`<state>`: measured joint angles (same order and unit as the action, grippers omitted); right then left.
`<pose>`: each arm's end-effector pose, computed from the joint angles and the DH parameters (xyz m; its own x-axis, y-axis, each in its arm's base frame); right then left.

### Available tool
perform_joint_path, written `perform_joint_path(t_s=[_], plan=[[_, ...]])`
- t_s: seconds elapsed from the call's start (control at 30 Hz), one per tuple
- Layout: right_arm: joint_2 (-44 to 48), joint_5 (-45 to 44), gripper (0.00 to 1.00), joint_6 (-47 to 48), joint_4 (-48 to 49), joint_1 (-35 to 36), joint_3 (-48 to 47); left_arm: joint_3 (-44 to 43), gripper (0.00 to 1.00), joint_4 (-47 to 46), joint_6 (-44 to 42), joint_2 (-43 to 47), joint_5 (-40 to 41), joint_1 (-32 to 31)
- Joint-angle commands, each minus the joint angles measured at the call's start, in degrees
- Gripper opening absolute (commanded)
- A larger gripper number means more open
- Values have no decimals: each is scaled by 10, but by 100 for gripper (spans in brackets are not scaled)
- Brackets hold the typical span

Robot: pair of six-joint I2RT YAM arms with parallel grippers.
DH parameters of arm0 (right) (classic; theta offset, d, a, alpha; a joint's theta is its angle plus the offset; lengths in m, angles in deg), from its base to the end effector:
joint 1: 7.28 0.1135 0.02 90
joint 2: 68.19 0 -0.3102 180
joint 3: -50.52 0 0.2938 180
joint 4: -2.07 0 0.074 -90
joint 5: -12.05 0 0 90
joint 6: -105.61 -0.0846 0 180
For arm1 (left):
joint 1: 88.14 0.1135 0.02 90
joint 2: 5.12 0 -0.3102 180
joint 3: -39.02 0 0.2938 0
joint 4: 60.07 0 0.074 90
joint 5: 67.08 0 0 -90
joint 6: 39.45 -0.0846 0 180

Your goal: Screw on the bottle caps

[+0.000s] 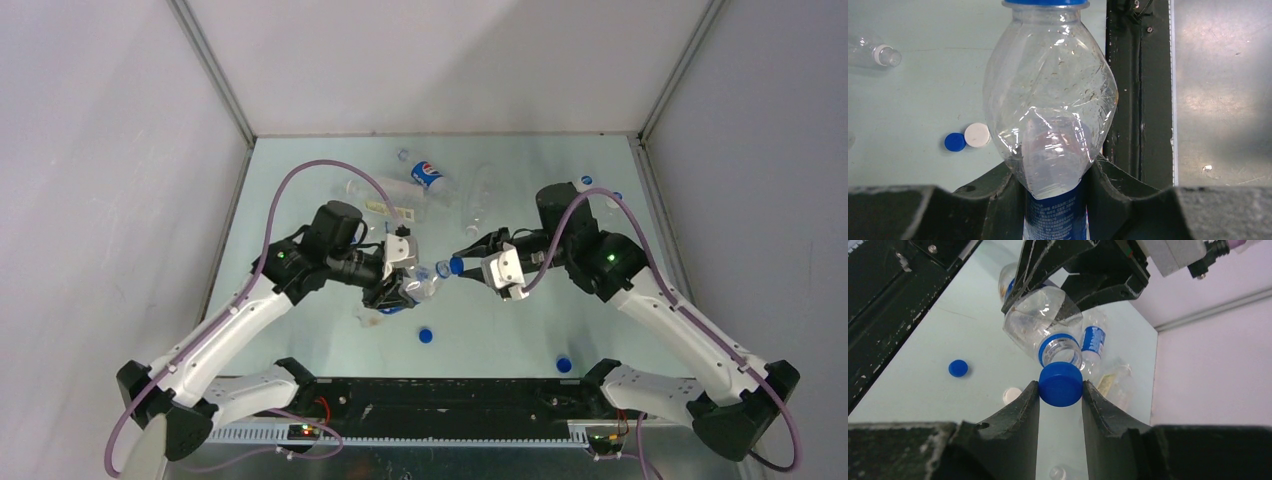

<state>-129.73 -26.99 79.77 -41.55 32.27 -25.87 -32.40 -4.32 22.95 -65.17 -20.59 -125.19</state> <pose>0.1646 0.2211 0.4002 0.6717 -0.1805 -0.7185 -0.7376 -0.2531 -0.6260 0.1644 -0.1971 0.3455 -0.1103 0.5043 -0.8565 0.9939 0.0550 -0.0956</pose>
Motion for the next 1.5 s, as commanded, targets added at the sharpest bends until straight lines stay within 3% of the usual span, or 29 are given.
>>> perform_joint_path(t_s=[0.0, 0.3, 0.7, 1.03, 1.47], plan=[[-10, 68, 0, 46, 0, -2, -34, -36, 19, 9, -19, 8, -2, -11], [-29, 99, 0, 59, -21, 0, -48, -45, 19, 19, -28, 16, 12, -18], [-73, 44, 0, 112, -118, 33, -101, -77, 19, 60, -50, 14, 63, -47], [-93, 38, 0, 113, -129, 55, -111, -80, 18, 56, -47, 20, 73, -60], [-124, 26, 0, 35, -119, 78, -112, -22, 18, -62, 3, 66, 100, -80]])
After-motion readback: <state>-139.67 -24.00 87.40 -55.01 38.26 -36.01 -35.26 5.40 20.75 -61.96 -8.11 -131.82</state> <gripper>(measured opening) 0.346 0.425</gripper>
